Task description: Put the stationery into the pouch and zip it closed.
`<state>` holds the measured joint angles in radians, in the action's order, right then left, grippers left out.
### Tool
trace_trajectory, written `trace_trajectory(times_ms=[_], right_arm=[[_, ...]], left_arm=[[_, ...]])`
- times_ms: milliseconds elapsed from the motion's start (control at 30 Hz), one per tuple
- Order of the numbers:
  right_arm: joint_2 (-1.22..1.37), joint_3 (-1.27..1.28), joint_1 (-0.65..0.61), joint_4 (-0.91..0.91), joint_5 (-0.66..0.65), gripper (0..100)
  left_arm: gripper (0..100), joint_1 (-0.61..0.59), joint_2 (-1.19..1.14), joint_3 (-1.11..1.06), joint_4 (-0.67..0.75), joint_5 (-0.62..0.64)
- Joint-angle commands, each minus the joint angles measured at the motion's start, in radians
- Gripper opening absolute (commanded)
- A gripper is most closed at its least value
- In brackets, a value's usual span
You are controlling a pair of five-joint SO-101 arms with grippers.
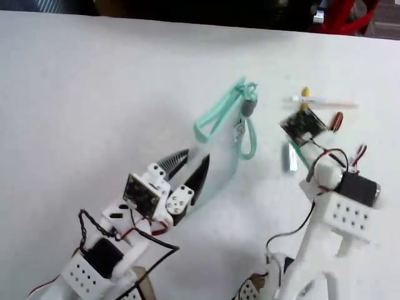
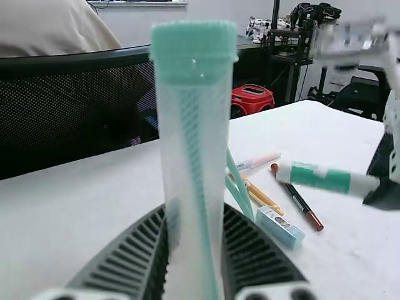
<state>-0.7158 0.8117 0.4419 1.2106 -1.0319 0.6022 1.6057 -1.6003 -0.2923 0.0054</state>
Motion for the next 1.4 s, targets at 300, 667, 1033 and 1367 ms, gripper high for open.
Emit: trace_trajectory(times_ms=[300, 667, 1033, 1367], right_arm=[[0.243, 0.193, 0.209, -0.32, 0.011, 8.1], [0.165, 0.476, 0.306, -0.587, -0.017, 27.9], [0.056, 0.694, 0.219, -0.831, 0.057, 18.3], [0.081, 0.647, 0.196, -0.848, 0.1, 18.7]], left_arm=[[4, 0.002, 0.002, 0.005, 0.011, -0.009], [4, 0.002, -0.001, 0.003, 0.011, -0.009], [4, 0.002, -0.002, 0.003, 0.009, -0.009], [4, 0.002, -0.002, 0.003, 0.009, -0.009]])
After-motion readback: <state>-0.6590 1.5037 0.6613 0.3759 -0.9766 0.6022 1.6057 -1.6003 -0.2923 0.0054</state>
